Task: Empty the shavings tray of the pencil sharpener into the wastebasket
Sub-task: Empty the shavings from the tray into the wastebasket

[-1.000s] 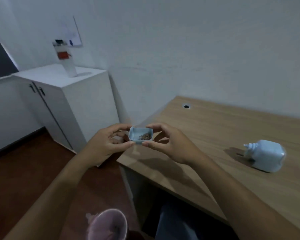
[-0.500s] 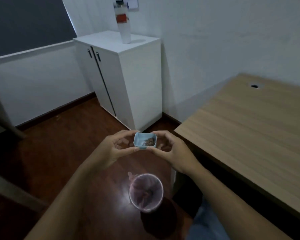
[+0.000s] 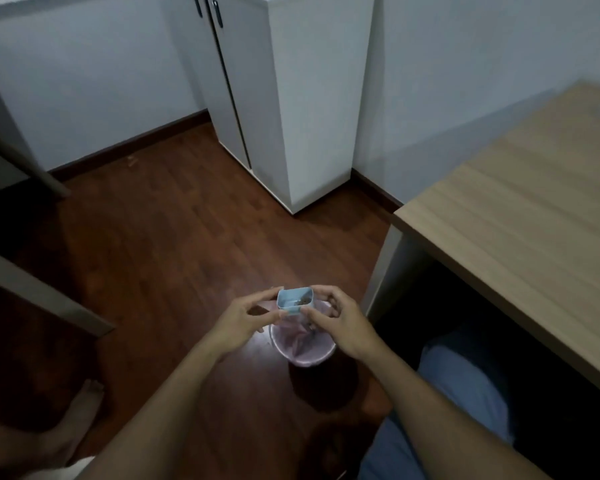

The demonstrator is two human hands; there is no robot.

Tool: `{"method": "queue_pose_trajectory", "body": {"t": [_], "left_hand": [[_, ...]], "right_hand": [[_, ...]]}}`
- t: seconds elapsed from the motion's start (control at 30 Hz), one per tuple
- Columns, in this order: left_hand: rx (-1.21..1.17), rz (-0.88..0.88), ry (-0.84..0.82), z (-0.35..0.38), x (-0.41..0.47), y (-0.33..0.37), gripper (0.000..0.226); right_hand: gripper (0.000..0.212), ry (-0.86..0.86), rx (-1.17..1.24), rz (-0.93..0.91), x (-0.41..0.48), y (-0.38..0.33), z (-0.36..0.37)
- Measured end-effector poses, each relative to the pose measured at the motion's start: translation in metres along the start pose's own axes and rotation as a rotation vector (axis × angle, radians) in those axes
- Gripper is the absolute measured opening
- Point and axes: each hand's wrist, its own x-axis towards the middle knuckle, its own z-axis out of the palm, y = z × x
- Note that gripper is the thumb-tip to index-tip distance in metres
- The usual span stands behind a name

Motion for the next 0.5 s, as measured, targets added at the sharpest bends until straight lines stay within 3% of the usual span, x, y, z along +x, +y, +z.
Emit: {"method": "queue_pose_trajectory", "body": {"t": [0.13, 0.27, 0.5], "left_hand": [[-0.029, -0.093, 0.034, 0.011, -0.001, -0.026, 0.042], [-0.089, -0.249, 0.071, 0.023, 0.005, -0.041, 0.036], [-0.262, -0.597, 0.139, 0.039, 0.03, -0.051, 0.037]], "right_hand": [[0.038, 0.023, 0.097, 0.106, 0.005, 0.028, 0.009], [0.027, 0.093, 0.014, 0.225, 0.016, 0.054, 0.02], [0.047, 0.119, -0.167, 0.421, 0.048, 0.063, 0.026]]}}
